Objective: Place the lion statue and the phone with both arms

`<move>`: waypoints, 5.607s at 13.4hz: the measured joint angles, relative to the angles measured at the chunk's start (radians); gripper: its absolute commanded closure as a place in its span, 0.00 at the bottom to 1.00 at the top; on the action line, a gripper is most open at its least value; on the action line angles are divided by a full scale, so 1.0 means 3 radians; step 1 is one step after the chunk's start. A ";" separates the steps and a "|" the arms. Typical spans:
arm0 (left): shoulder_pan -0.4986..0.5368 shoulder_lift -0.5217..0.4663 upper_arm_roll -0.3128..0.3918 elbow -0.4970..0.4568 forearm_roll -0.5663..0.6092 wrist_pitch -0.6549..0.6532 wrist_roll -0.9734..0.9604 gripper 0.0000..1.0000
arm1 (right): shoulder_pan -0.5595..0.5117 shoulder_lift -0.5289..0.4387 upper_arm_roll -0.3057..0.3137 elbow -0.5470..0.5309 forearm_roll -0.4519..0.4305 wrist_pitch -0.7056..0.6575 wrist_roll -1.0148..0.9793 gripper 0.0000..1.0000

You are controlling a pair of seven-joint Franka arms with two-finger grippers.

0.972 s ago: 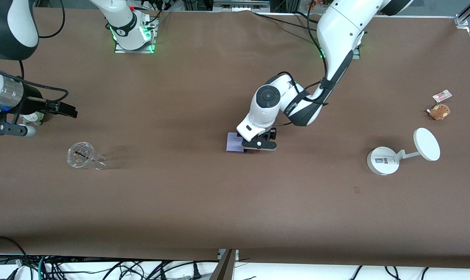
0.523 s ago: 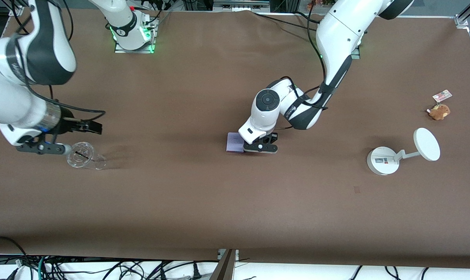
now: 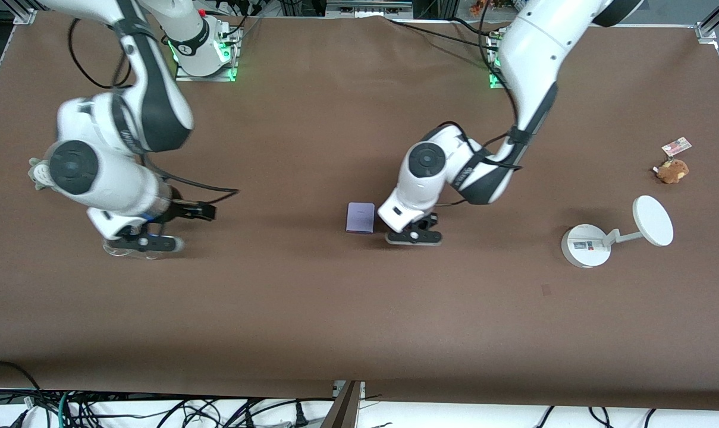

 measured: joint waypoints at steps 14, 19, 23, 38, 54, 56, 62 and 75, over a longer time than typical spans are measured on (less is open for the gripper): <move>0.1397 -0.0129 0.0040 -0.0141 0.0226 -0.1033 0.1535 0.88 | 0.1246 0.1083 0.0021 0.0399 0.0004 0.1112 0.2059 0.00; 0.1605 -0.0100 0.0041 -0.0300 0.0226 -0.0594 0.1715 0.60 | 0.1546 0.1453 0.0020 0.0707 0.0004 0.1200 0.2426 0.00; 0.1615 -0.0080 0.0025 -0.0343 0.0226 -0.0550 0.1718 0.00 | 0.1602 0.1545 0.0018 0.0787 0.0004 0.1271 0.2479 0.00; 0.1597 -0.0926 -0.0871 0.0518 0.0176 -0.2621 0.1713 0.00 | 0.1634 0.1640 0.0018 0.0791 -0.0003 0.1381 0.2434 0.00; 0.1075 -0.1854 0.0893 0.0413 -0.1111 -0.2392 0.2316 0.00 | 0.1638 0.1648 0.0016 0.0801 -0.0004 0.1402 0.2342 0.17; 0.1034 -0.2058 0.0954 0.0119 -0.1111 -0.2263 0.2316 0.00 | 0.1639 0.1648 0.0016 0.0802 -0.0004 0.1406 0.2340 0.17; 0.0792 -0.2400 0.0960 -0.0228 -0.0756 -0.2129 0.2295 0.00 | 0.1601 0.1598 -0.0055 0.0885 -0.0005 0.1449 0.2166 0.17; 0.0793 -0.2329 0.0975 -0.0253 -0.0912 -0.2087 0.2295 0.00 | 0.1609 0.1615 -0.0010 0.0872 0.0002 0.1375 0.2033 0.00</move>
